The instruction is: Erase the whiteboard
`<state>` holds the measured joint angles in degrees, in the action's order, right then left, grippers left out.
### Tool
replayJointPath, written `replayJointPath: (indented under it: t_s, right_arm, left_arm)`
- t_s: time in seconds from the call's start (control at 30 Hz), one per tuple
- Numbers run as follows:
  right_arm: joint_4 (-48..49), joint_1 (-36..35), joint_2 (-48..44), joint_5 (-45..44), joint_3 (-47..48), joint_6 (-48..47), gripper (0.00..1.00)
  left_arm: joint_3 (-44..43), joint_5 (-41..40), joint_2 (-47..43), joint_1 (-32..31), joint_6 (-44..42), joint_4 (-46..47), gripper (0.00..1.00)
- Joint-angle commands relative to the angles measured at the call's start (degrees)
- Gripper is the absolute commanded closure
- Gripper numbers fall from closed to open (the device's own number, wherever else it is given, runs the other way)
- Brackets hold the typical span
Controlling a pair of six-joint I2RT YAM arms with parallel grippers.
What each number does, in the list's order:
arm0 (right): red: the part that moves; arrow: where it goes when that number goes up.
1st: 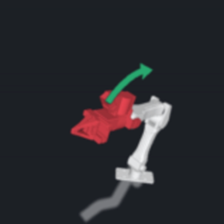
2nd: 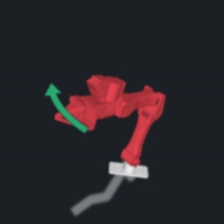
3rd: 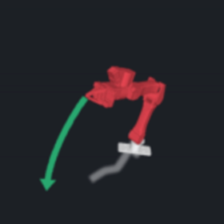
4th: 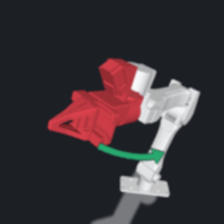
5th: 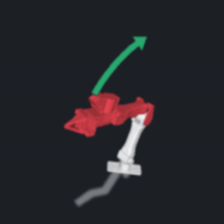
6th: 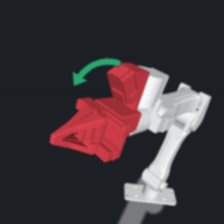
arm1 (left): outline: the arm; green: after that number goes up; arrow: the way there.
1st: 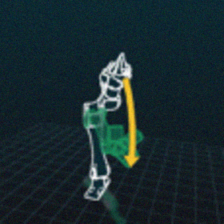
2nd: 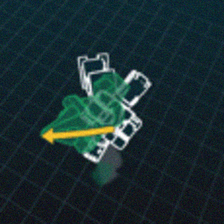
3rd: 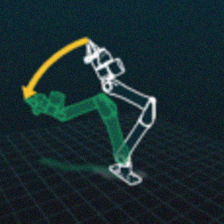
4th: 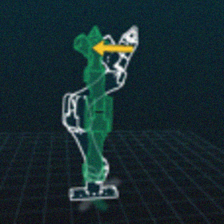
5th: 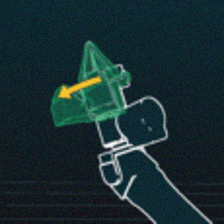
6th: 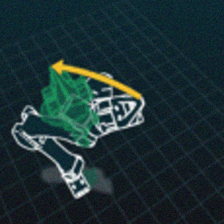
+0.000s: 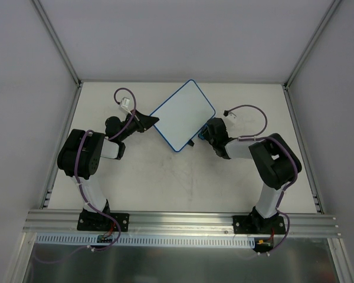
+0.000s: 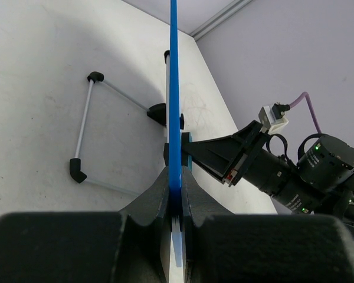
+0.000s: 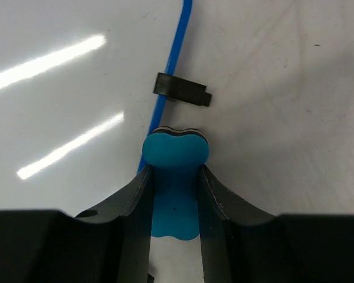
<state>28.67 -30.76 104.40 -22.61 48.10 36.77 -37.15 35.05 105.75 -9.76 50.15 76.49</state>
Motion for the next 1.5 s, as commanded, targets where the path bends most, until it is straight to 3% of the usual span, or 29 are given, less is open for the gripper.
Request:
replayJointPath:
  t_s: [0.0, 0.2, 0.33, 0.43, 0.67, 1.07, 1.13, 1.23, 1.4, 1.47]
  right_arm:
    - [-6.8, 0.6, -3.9, -7.5, 2.0, -4.2, 1.00]
    - [-18.0, 0.6, -11.8, -8.4, 5.4, -12.8, 1.00]
    - [-35.4, 1.5, -11.3, -5.6, 13.7, -18.5, 1.00]
    - [-42.9, 2.4, -9.3, -2.7, 16.9, -21.4, 1.00]
    - [-44.9, 6.0, -10.0, 8.7, 13.2, -23.2, 1.00]
    - [-43.5, 6.6, -7.1, 13.6, 8.8, -23.7, 0.98]
    - [-41.9, 6.6, -6.9, 13.5, 7.5, -23.6, 0.92]
    - [-40.8, 6.7, -7.0, 13.1, 6.0, -23.9, 0.75]
    - [-40.7, 6.6, -6.9, 12.5, 5.5, -24.3, 0.71]
    - [-40.8, 6.6, -7.0, 12.3, 5.4, -24.4, 0.63]
  left_arm:
    - [0.1, 4.2, 1.4, -1.0, -2.3, 10.3, 1.00]
    - [0.0, 4.0, 1.4, -0.9, -2.3, 10.3, 1.00]
    - [0.0, 3.8, 1.4, -0.9, -2.3, 10.3, 1.00]
    - [-0.1, 3.8, 1.4, -0.9, -2.3, 10.3, 1.00]
    - [0.1, 3.8, 1.3, -0.9, -2.3, 10.3, 1.00]
    - [0.0, 3.8, 1.3, -0.9, -2.3, 10.3, 1.00]
    - [0.1, 3.8, 1.3, -0.9, -2.3, 10.3, 1.00]
    - [0.1, 3.8, 1.1, -0.9, -2.4, 10.3, 1.00]
    - [0.1, 3.8, 1.3, -0.9, -2.4, 10.3, 1.00]
    - [0.1, 3.8, 1.3, -0.9, -2.3, 10.3, 1.00]
